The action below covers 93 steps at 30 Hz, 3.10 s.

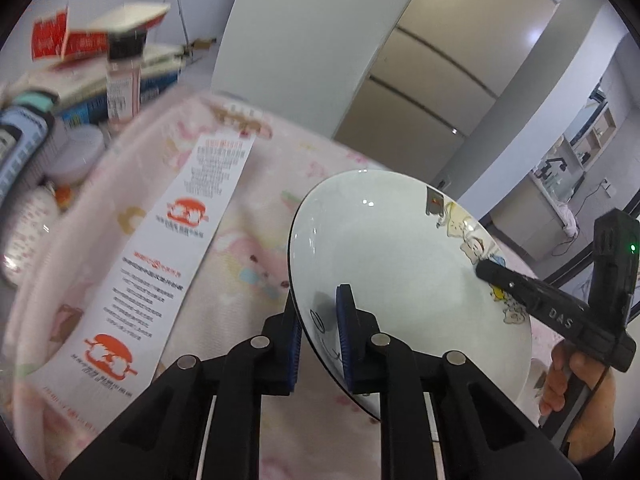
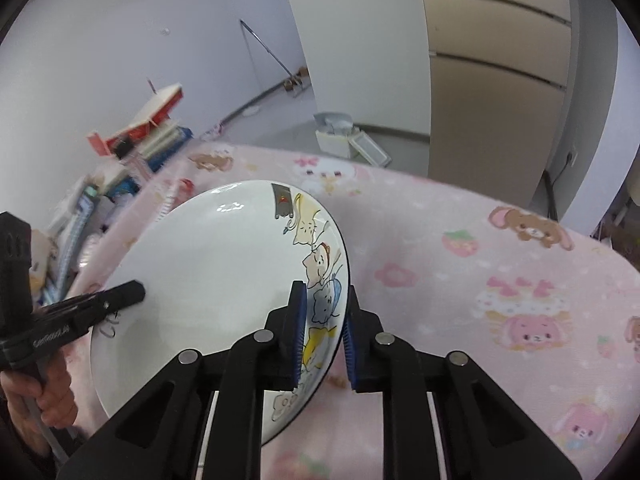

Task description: Organize plates and bowls

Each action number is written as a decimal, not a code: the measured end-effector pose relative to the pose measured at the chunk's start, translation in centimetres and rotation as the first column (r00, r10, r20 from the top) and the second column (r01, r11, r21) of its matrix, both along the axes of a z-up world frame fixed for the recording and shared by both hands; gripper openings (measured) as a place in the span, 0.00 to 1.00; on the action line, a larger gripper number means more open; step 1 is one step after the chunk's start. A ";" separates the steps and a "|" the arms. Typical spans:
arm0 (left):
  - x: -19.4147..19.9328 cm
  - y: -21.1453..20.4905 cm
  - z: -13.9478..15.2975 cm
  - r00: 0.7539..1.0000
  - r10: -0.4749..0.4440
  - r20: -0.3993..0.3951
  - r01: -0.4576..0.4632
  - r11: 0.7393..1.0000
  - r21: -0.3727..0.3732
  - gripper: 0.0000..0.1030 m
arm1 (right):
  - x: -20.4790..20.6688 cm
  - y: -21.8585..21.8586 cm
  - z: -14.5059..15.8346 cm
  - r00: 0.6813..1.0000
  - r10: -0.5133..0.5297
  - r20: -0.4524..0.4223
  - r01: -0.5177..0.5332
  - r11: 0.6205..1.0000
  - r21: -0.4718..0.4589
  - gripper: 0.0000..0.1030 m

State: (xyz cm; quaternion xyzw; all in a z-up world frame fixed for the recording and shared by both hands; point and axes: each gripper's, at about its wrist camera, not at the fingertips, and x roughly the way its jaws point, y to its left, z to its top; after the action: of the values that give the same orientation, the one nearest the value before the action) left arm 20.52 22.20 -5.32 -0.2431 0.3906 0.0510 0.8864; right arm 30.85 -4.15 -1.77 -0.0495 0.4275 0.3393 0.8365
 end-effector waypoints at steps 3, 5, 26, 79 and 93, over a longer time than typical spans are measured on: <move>-1.4 -1.1 2.0 0.999 -0.021 0.048 0.020 1.000 0.023 0.17 | -1.6 -1.4 1.9 0.999 -0.002 0.047 0.002 1.000 0.017 0.15; -2.6 -2.2 3.3 0.996 -0.040 0.079 0.037 0.999 0.035 0.17 | -2.8 -2.8 3.2 0.997 -0.016 0.074 0.013 0.999 0.036 0.15; -8.4 -13.6 4.6 0.946 -0.288 0.149 0.280 0.957 0.072 0.15 | -13.3 -15.7 2.9 0.974 -0.199 0.106 0.192 0.978 0.078 0.14; -7.8 -16.5 2.0 0.932 -0.363 0.017 0.350 0.911 0.219 0.15 | -17.4 -12.8 -0.5 0.940 -0.027 0.339 0.178 0.889 -0.422 0.33; -7.9 -17.8 1.8 0.915 -0.403 -0.010 0.392 0.882 0.260 0.15 | -17.8 -13.4 1.1 0.891 -0.064 0.449 0.254 0.891 -0.377 0.76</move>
State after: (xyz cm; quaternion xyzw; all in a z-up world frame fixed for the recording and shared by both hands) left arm 12.65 4.45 -3.56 -0.0423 0.4026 -0.0872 0.9102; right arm 13.07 -17.52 -0.62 -0.2674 0.3011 0.1476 0.9034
